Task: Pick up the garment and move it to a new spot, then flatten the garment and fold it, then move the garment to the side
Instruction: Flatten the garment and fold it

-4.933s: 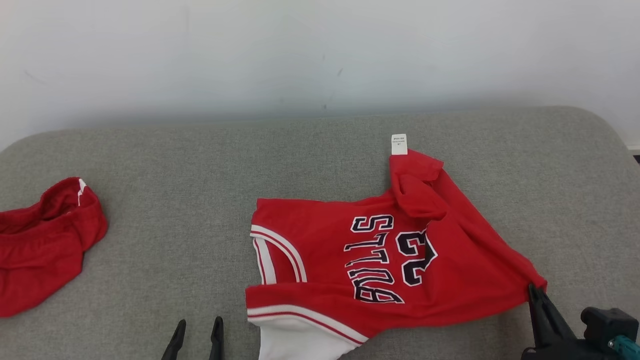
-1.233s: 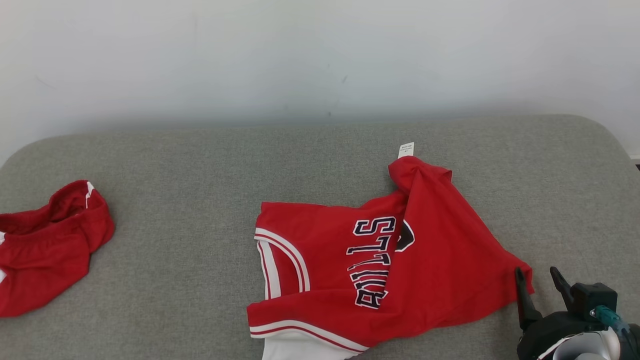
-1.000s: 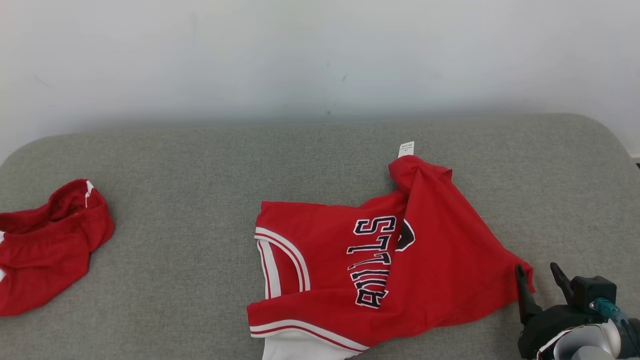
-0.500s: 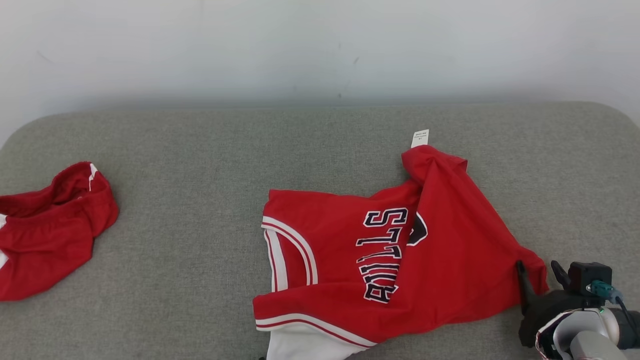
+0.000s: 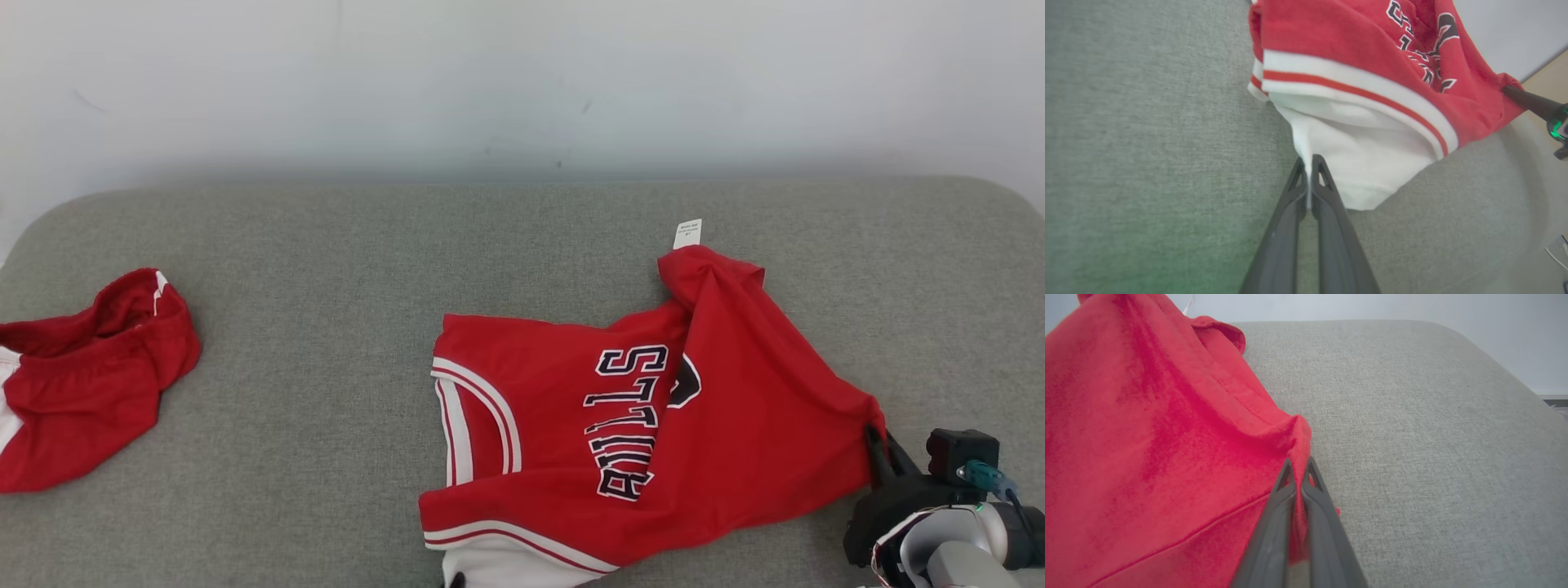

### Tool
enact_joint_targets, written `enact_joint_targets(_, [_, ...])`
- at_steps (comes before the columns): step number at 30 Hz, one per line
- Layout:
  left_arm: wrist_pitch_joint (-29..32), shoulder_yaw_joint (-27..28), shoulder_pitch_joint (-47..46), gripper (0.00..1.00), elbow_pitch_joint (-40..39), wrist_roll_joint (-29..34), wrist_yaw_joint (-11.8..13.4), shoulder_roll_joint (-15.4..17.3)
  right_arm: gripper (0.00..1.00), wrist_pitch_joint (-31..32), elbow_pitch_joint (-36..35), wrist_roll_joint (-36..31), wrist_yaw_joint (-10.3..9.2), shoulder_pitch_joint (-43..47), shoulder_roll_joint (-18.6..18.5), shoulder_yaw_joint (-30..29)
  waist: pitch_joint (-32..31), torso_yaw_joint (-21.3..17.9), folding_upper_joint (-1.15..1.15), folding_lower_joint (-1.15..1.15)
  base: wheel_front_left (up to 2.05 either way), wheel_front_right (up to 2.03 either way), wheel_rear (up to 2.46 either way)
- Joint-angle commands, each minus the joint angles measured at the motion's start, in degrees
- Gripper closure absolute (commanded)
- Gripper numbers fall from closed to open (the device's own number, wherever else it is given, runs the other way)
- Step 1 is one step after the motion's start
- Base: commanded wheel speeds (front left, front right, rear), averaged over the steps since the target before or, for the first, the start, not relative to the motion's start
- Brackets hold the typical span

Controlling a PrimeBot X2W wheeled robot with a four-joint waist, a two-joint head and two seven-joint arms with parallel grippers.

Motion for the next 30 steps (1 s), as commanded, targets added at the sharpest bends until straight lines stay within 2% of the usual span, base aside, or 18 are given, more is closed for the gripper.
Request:
enact_joint_targets(1, [-0.1, 1.8, 1.9, 1.0, -2.6, 0.1, 0.1, 0.6, 1.0, -0.3, -2.9, 0.2, -0.14, 2.0, -0.3, -0.1, -0.5, -0.2, 0.0, 0.0, 0.0, 0.0, 0.0])
enact_joint_targets(5, [-0.1, 6.7, 5.0, 1.0, -8.8, 1.3, 0.1, 1.6, 1.0, -0.3, -10.6, 0.8, -0.14, 6.7, -0.9, -1.0, -1.0, -0.3, 0.0, 0.0, 0.0, 0.0, 0.0])
enact_joint_targets(10, [-0.1, 12.0, 8.4, 1.0, -14.1, 3.1, 0.1, 2.4, 1.0, -0.3, -18.2, 1.4, -0.14, 13.9, 0.3, -2.1, -2.3, -0.2, 0.0, 0.0, 0.0, 0.0, 0.0])
enact_joint_targets(15, [-0.1, 17.3, 9.8, 1.0, -15.6, 3.8, 0.1, 2.6, 1.0, 0.4, -20.2, 3.0, -0.14, 18.5, 2.4, 0.0, -3.1, -0.6, 0.0, 0.0, 0.0, 0.0, 0.0])
enact_joint_targets(19, [-0.1, 17.1, 10.6, 1.0, -13.2, 4.5, 0.1, 2.6, 1.0, 1.0, -19.0, 3.1, -0.14, 19.7, 3.9, 0.8, -3.5, -1.1, 0.0, 0.0, 0.0, 0.0, 0.0])
enact_joint_targets(20, [-0.1, 16.7, 10.2, 1.0, -12.5, 4.2, 0.1, 2.5, 0.71, 0.9, -18.5, 3.0, -0.14, 19.7, 3.9, 0.8, -3.5, -1.1, 0.0, 0.0, 0.0, 0.0, 0.0])
enact_joint_targets(21, [-0.1, 16.1, 10.0, 1.0, -11.6, 4.1, 0.1, 2.4, 0.02, 0.8, -18.0, 2.4, -0.14, 19.8, 3.7, 1.0, -3.6, -1.2, 0.0, 0.0, 0.0, 0.0, 0.0])
enact_joint_targets(22, [-0.1, 15.5, 9.7, 0.72, -10.7, 4.3, 0.1, 2.4, 0.0, 0.7, -17.7, 2.3, -0.14, 19.9, 3.8, 1.0, -3.7, -1.2, 0.0, 0.0, 0.0, 0.0, 0.0])
enact_joint_targets(23, [-0.1, 15.4, 9.5, 0.0, -10.1, 4.2, 0.1, 2.3, 0.0, 0.6, -17.6, 2.2, -0.14, 19.9, 4.0, 0.8, -3.8, -1.2, 0.0, 0.0, 0.0, 0.0, 0.0])
enact_joint_targets(30, [-0.1, 16.4, 10.0, 0.0, -9.5, 3.8, 0.1, 1.7, 0.0, 0.0, -20.2, 2.2, -0.14, 21.2, 3.4, -1.1, -3.9, -1.6, 0.0, 0.0, 0.0, 0.0, 0.0])
